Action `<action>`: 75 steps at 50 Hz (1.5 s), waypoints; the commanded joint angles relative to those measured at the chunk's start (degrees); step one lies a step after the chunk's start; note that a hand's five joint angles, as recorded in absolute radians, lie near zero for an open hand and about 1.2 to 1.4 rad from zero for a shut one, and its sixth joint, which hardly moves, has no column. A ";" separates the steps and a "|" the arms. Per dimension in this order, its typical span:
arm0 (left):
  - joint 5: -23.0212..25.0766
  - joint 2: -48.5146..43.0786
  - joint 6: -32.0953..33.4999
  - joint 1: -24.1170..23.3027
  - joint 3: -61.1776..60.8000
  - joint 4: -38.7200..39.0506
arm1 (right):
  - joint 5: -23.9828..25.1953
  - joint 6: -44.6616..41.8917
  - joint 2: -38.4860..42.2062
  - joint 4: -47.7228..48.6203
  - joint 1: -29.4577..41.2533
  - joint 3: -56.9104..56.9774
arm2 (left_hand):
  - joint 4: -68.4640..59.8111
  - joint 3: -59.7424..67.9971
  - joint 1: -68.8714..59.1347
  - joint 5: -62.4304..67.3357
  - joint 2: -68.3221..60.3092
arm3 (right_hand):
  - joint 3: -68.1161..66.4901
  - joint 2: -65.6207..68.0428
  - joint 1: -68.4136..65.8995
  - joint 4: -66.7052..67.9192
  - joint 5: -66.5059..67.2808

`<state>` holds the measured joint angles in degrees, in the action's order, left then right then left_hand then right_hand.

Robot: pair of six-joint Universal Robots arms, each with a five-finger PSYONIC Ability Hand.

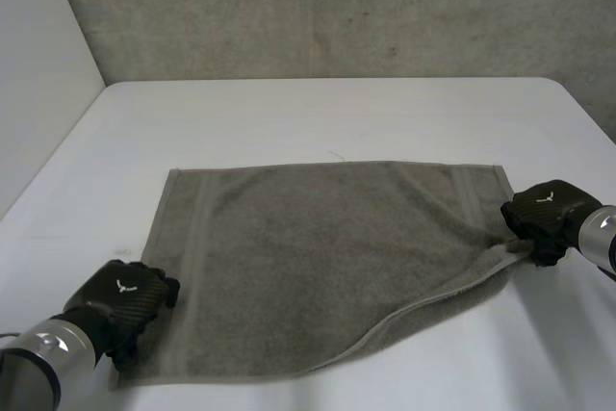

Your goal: Fold the towel.

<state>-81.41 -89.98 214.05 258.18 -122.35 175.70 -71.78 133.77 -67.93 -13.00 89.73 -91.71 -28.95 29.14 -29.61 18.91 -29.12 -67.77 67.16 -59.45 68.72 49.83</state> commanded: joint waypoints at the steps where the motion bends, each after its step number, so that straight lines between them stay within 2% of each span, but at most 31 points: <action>1: 0.64 -0.63 -0.13 0.66 -1.93 2.72 | 0.32 0.00 -0.01 0.08 -0.16 -0.40 | -4.47 4.29 -3.82 4.52 -4.30 | -12.23 12.84 -20.55 11.28 20.17; 19: 2.31 -3.62 -0.30 1.80 -3.60 7.81 | 0.32 -0.09 -0.01 1.23 -0.08 -1.46 | -9.67 9.49 -9.02 9.72 -9.50 | -12.23 12.84 -20.55 11.28 20.17; 25: 2.31 -3.88 -0.39 1.72 -3.77 7.99 | 0.32 -0.26 -0.01 1.31 -0.08 -1.72 | -16.24 16.06 -15.58 16.28 -16.07 | -12.23 12.84 -20.55 11.28 20.17; 32: 2.31 -3.88 -0.39 1.63 -4.38 8.08 | 0.32 -0.44 -0.01 1.93 0.01 -2.16 | -18.26 18.08 -17.61 18.30 -18.09 | -12.23 12.84 -20.55 11.28 20.17; 50: 2.31 -3.36 -0.39 1.54 -5.97 8.17 | 0.32 -0.62 -0.01 2.46 0.10 -2.43 | -18.27 18.08 -17.61 18.31 -18.10 | -12.23 12.84 -20.55 11.28 20.17; 52: 2.31 -3.44 -0.39 1.63 -6.06 8.60 | 0.32 -0.62 -0.01 2.46 0.10 -2.43 | -26.45 26.27 -25.80 26.49 -26.28 | -12.23 12.84 -20.55 11.28 20.17; 53: 2.31 -3.44 -0.39 1.63 -6.06 8.61 | 0.32 -0.62 -0.01 2.46 0.10 -2.43 | -26.51 26.33 -25.85 26.55 -26.34 | -12.23 12.84 -20.55 11.28 20.17; 55: 2.22 -3.53 -0.39 1.72 -6.15 10.97 | 0.32 -0.53 -0.01 2.46 0.10 -2.51 | -39.57 39.39 -38.91 39.61 -39.40 | -12.23 12.84 -20.55 11.28 20.17; 56: 2.22 -3.53 -0.39 1.72 -6.15 10.98 | 0.32 -0.53 -0.01 2.46 0.10 -2.51 | -39.63 39.45 -38.97 39.67 -39.46 | -12.23 12.84 -20.55 11.28 20.17; 57: 2.22 -3.62 -0.39 1.72 -6.15 12.37 | 0.32 -0.62 -0.01 2.46 0.19 -2.51 | -47.46 47.27 -46.80 47.50 -47.29 | -12.23 12.84 -20.55 11.28 20.17; 59: 2.22 -3.71 -0.48 1.80 -6.32 13.52 | 0.32 -0.53 -0.01 2.46 0.19 -2.51 | -51.01 50.83 -50.36 51.05 -50.84 | -12.23 12.84 -20.55 11.28 20.17; 63: 2.14 -3.71 -0.56 1.89 -6.67 15.90 | 0.32 -0.53 -0.09 2.46 0.10 -2.51 | -51.05 50.86 -50.39 51.09 -50.88 | -12.23 12.84 -20.55 11.28 20.17; 75: 1.61 -3.18 -1.00 1.80 -5.09 15.46 | 0.23 -0.53 -0.18 2.46 0.10 -2.51 | -51.05 50.86 -50.39 51.09 -50.88 | -12.23 12.84 -20.55 11.28 20.17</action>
<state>-79.58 -93.59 213.35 260.06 -128.36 191.81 -71.49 133.17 -68.11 -10.55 89.83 -94.23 -69.48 69.49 -67.59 58.94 -69.57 -68.03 67.16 -59.45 68.83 49.83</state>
